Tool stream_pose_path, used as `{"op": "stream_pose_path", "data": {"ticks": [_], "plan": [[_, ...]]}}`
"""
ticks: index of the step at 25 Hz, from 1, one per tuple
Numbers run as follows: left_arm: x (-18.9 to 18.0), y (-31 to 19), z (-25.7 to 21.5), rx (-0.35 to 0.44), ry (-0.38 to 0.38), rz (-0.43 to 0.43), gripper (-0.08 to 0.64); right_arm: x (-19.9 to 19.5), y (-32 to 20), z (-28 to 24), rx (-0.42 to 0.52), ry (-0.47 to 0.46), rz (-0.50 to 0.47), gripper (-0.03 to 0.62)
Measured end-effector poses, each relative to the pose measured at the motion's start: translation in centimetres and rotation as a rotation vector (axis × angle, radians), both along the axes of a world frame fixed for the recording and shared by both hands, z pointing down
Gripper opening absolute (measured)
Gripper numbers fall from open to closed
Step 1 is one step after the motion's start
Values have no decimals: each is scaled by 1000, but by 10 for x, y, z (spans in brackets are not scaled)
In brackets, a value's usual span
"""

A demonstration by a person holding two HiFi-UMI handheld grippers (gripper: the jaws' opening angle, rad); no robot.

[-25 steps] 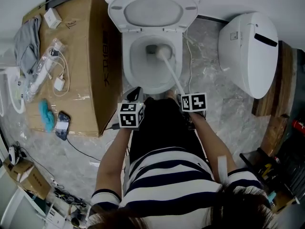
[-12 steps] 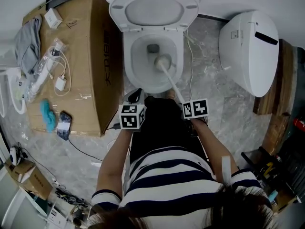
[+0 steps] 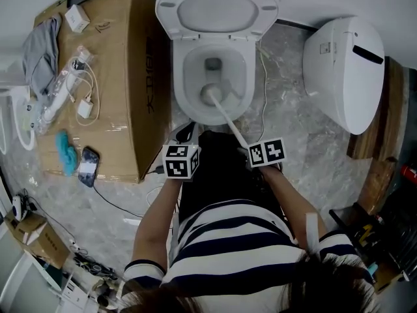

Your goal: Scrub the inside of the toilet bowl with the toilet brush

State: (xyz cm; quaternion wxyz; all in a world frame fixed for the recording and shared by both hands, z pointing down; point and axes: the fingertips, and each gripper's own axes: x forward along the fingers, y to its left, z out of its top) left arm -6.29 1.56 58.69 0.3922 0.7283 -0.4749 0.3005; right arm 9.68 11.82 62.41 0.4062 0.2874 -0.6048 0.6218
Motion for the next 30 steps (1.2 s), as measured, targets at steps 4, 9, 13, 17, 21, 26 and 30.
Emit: {"op": "stream_pose_path", "data": {"ticks": [4,9,13,17,21,26,30], "plan": [[-1,3,-1,1,1,-9,0,-17,-7,-4,-8,-64,28,83],[-6,6,-2,3,-3,-27,0,-32,-21,1,22,-77,24,83],[-10,6,-2,4,-6,-45,0,-38,-37,7,60,-60,-2,83],[-10,4,-2,9,-10,-57,0,-39,-55,13,98,-43,-31,83],[-8,2,-2,15,-10,-67,0,-37,-68,18,119,-29,-53,83],[-8,-2,-3,18,-12,-82,0,-37,-82,24,139,-16,-73,83],[-5,-3,-3,23,-12,-91,0,-34,-93,28,162,-5,-79,83]]}}
